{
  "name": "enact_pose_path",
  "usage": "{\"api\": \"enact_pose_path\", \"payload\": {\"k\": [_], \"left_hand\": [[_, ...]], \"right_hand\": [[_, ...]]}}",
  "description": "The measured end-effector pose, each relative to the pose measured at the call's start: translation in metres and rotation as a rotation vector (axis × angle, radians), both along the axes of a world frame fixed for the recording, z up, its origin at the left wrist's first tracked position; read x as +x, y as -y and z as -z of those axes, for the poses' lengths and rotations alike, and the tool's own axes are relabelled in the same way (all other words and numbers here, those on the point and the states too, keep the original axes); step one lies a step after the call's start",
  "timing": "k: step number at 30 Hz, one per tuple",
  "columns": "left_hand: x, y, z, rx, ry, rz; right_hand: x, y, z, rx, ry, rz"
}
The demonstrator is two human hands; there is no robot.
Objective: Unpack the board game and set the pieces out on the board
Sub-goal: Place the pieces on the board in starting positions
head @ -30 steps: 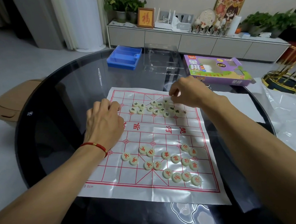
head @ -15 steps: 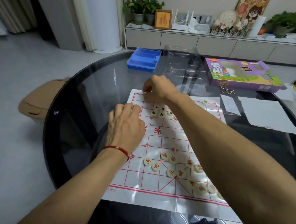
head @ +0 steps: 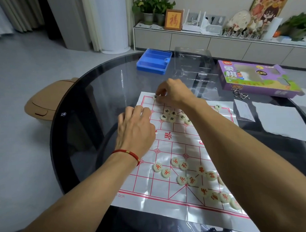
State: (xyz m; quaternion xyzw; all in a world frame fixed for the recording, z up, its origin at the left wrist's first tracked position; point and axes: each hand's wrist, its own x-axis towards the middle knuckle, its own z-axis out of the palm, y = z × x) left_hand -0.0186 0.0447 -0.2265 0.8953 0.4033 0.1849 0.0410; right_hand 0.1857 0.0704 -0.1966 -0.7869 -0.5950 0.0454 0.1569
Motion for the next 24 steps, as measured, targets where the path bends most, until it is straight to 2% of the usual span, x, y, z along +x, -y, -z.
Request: {"api": "enact_pose_path", "payload": {"k": [11,18,24], "left_hand": [[0.001,0.000,0.000,-0.012,-0.004,-0.004],[0.002,0.001,-0.001,-0.010,-0.018,-0.014],[0.001,0.002,-0.002,-0.010,-0.024,-0.013]], "right_hand": [[0.005,0.018,-0.016,0.006,0.017,-0.013],[-0.004,0.048,-0.034,-0.186,0.011,-0.114],[-0.005,0.038,-0.030,-0.176,0.029,-0.110]]}}
